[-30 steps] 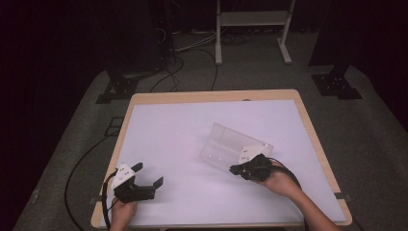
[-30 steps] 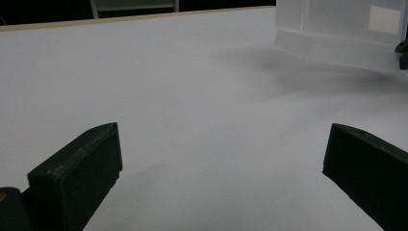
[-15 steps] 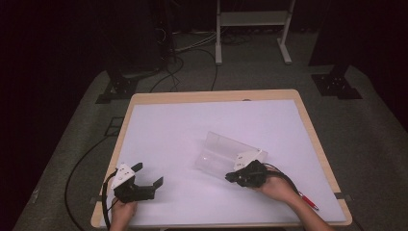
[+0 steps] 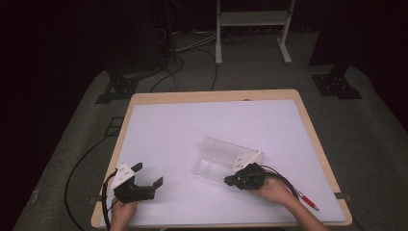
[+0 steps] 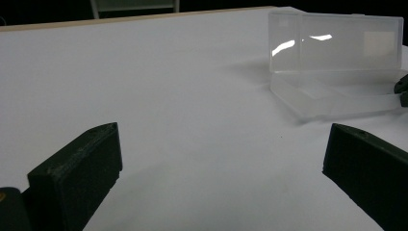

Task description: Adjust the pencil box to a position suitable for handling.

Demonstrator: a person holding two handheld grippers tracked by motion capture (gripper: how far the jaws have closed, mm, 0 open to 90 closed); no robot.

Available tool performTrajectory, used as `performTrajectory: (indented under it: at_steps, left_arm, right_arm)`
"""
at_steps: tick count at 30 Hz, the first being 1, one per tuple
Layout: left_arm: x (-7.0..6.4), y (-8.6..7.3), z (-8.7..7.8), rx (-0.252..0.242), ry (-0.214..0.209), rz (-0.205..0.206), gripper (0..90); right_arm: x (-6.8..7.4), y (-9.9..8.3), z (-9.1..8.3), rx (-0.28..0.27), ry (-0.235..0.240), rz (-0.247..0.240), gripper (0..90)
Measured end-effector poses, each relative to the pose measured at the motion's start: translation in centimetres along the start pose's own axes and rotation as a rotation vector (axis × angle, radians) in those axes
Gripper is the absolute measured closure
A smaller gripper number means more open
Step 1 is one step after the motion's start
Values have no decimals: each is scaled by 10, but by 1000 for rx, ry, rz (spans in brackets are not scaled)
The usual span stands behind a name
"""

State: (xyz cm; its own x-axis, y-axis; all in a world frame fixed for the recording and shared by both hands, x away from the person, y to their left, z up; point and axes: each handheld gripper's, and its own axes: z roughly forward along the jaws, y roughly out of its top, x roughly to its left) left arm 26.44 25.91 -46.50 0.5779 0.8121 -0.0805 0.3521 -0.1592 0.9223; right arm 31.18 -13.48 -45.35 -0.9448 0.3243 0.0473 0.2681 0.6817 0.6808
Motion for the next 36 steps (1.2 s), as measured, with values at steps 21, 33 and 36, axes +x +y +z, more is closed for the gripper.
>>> performTrajectory:
  at_steps: [21,33,36]
  left_arm:
    - [2,0,-1,-6,-4,-6,0]
    - [2,0,-1,-6,-4,-4,0]
    - [1,0,-1,-6,-4,-2,0]
  right_arm:
    - [-1,-1,0,-9,62,65,723]
    - [-9,-3,-28,-82,27,117,474]
    - [-10,-4,-37,-106,4,121,425]
